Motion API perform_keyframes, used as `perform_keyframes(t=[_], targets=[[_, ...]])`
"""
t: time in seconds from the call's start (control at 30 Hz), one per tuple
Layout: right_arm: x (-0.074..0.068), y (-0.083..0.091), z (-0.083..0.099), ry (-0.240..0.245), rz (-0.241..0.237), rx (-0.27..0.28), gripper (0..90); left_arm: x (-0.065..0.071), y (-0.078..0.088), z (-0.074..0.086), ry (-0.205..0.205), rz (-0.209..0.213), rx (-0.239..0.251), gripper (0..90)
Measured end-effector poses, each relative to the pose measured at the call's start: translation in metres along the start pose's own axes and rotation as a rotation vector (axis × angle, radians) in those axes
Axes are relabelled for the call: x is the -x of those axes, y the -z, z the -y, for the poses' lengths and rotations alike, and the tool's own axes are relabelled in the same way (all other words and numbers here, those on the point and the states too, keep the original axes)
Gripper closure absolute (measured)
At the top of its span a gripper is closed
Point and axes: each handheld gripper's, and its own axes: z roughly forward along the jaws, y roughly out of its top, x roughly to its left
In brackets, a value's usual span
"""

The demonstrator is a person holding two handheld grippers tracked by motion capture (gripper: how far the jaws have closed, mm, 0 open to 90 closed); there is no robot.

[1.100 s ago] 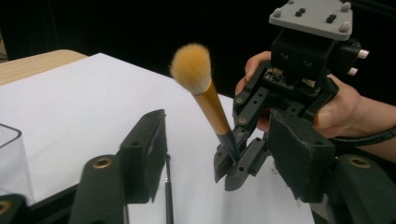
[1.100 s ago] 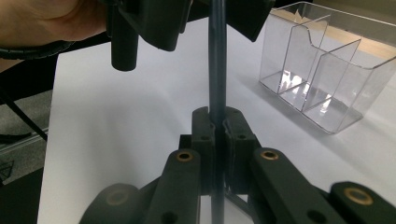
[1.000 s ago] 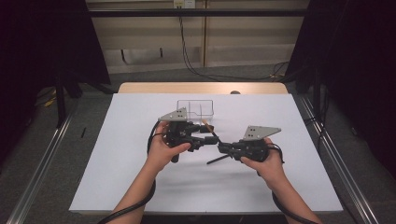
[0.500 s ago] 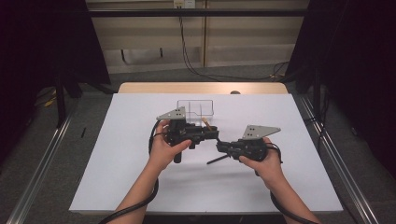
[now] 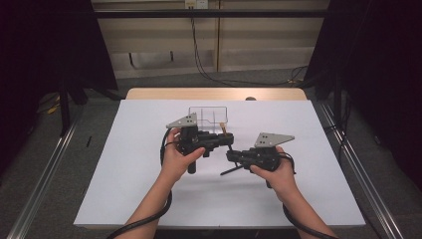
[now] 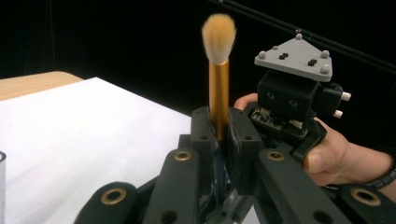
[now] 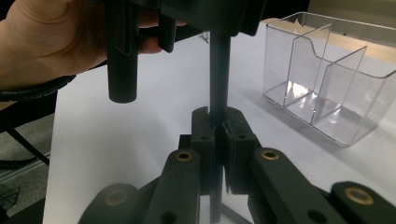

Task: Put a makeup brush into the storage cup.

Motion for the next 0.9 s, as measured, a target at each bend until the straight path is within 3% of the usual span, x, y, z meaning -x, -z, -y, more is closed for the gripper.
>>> perform_keyframes(t=[0.47, 0.9], targets=[[0.0001, -0.0064, 0.0002, -0.029, -0.016, 0.024, 84.1, 0.0019, -0.002, -0.0002, -0.028, -0.011, 0.019, 83.3], [-0.0008, -0.0062, -0.0012, -0.018, -0.016, 0.029, 80.8, 0.0028, -0.0003, -0.0012, -0.047, -0.018, 0.022, 83.4]])
